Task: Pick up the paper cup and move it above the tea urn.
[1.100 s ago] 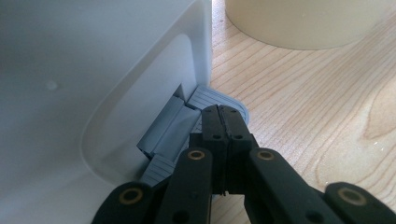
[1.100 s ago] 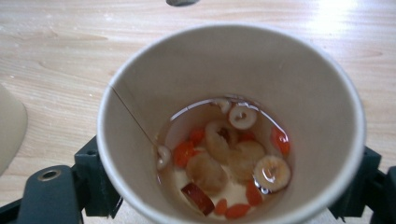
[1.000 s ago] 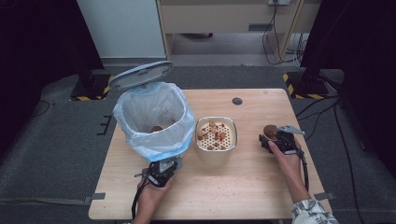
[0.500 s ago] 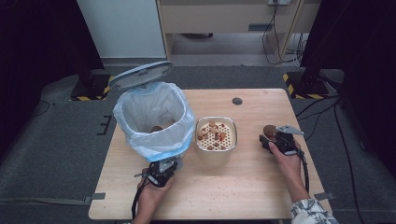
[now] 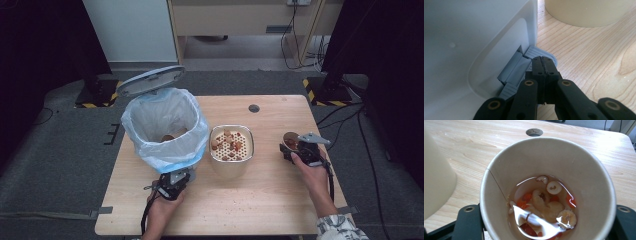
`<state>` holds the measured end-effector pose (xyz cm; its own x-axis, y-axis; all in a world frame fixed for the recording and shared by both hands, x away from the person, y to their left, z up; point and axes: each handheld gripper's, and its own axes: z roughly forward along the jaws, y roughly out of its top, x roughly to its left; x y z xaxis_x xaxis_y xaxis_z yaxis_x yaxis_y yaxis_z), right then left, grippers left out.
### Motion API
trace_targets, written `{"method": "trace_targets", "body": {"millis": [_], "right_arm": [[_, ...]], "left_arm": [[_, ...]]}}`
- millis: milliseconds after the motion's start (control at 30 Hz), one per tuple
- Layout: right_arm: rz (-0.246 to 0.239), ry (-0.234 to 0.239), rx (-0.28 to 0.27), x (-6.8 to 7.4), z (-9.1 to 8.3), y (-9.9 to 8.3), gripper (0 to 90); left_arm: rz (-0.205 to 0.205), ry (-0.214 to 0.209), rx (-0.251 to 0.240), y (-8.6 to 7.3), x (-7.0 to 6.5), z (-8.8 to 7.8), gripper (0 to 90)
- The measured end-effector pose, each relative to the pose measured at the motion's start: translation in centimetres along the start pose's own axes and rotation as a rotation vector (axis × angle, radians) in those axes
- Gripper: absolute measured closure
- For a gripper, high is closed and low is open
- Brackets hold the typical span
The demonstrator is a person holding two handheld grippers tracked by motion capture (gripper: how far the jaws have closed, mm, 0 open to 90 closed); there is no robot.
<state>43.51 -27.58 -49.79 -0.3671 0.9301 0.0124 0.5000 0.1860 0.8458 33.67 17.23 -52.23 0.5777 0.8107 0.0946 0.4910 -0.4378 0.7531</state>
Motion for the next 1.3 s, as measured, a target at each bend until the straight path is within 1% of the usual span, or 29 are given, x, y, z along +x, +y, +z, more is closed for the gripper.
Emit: {"method": "trace_targets", "body": {"millis": [100,133,267,333,400,567,600,733,800,933,1033,1133,1167,1200,1300], "right_arm": [[-0.003,0.007,-0.004,-0.1,-0.3,0.1,31.3],[-0.018,0.007,0.000,-0.1,-0.6,0.2,31.4],[-0.028,0.009,0.008,-0.3,-0.8,0.4,31.4],[-0.034,0.012,0.008,-0.5,-1.2,0.9,31.4],[-0.031,0.015,0.008,-0.5,-1.3,1.0,31.4],[-0.071,0.024,0.010,-0.6,-2.1,2.3,31.4],[-0.087,0.026,0.009,-0.6,-2.3,2.8,31.4],[-0.098,0.032,0.004,-0.8,-2.8,3.9,31.4],[-0.096,0.037,-0.005,-1.0,-3.1,4.4,31.4],[-0.099,0.047,-0.004,-1.2,-3.3,4.8,31.4],[-0.114,0.049,-0.001,-1.3,-3.5,5.2,31.4],[-0.111,0.050,-0.009,-1.6,-3.7,5.7,31.4],[-0.119,0.046,-0.007,-1.7,-3.6,5.9,31.4],[-0.137,0.050,-0.002,-1.8,-3.6,6.4,31.4],[-0.152,0.055,-0.007,-2.0,-3.3,7.1,31.4]], "left_arm": [[0.004,0.003,-0.001,0.0,0.0,0.0,88.9],[0.002,0.003,-0.001,0.0,0.0,0.0,88.9],[0.006,0.004,0.001,0.0,-0.1,0.0,88.9],[0.007,0.005,0.002,0.0,-0.1,0.0,88.9],[0.006,0.004,0.001,0.0,-0.1,0.0,88.9],[0.007,0.006,0.002,0.0,-0.1,0.0,88.9],[0.009,0.006,0.003,0.0,-0.1,0.0,88.9],[0.010,0.006,0.003,0.0,-0.1,0.0,88.9],[0.009,0.006,0.002,0.0,-0.1,0.0,88.9],[0.011,0.008,0.003,0.0,-0.1,0.0,88.9],[0.011,0.008,0.003,0.0,-0.1,0.0,88.9],[0.010,0.006,0.003,0.0,-0.1,0.0,88.9],[0.010,0.007,0.003,0.0,-0.1,0.0,88.9],[0.010,0.008,0.003,0.0,-0.1,0.0,88.9],[0.010,0.009,0.004,0.0,-0.1,0.0,88.8]]}}
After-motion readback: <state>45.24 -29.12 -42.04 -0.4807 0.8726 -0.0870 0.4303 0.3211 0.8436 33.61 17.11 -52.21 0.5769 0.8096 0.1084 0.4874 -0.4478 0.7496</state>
